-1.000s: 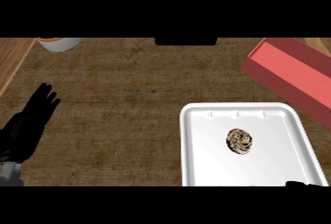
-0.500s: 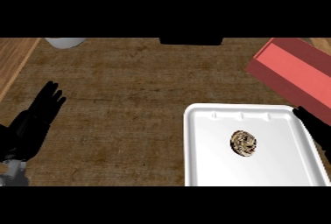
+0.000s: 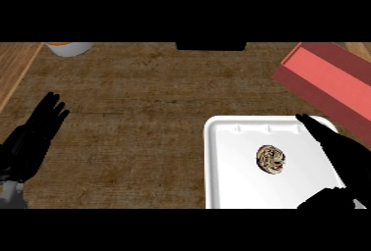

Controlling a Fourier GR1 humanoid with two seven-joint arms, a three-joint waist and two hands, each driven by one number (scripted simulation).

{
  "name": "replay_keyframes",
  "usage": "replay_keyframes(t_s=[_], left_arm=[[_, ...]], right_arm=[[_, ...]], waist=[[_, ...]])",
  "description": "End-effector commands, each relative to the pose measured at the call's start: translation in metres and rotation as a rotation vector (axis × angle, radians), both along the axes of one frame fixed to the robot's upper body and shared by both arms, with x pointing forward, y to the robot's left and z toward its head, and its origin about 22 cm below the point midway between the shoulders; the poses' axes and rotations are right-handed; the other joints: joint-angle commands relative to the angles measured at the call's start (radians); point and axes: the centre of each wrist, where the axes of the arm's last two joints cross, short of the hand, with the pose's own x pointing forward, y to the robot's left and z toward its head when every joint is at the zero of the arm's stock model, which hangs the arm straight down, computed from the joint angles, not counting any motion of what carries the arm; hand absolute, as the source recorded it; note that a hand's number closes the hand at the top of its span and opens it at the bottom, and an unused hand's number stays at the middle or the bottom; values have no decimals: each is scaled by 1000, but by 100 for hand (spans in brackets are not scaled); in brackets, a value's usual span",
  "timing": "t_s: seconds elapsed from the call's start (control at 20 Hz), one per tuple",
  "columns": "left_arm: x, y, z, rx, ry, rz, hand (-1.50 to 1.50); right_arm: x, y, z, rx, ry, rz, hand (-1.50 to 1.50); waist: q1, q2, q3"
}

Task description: Pick the cupcake from the tray and place it in the cardboard box

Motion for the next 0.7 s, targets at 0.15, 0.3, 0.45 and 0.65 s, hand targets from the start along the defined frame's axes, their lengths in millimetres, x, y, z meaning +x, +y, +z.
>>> replay_keyframes(t_s=[0.15,0.3,0.45,0.65], left_arm=[[-3,-6,-6,0,-9,22,0],[-13,9,-24,8,-3,3,0],[-3,-6,-6,3,1,16,0],[-8,-18,-17,7,-15,32,0]], right_arm=[[11,3,-11,-43,103,-22,-150],[22,17,-28,-42,101,-20,-150],[-12,9,-17,-45,101,8,-150],[21,13,-13,-26,65,11,-150]], waist=[[-12,-2,1],[-7,-1,1],[-18,-4,1],[-12,-2,1]])
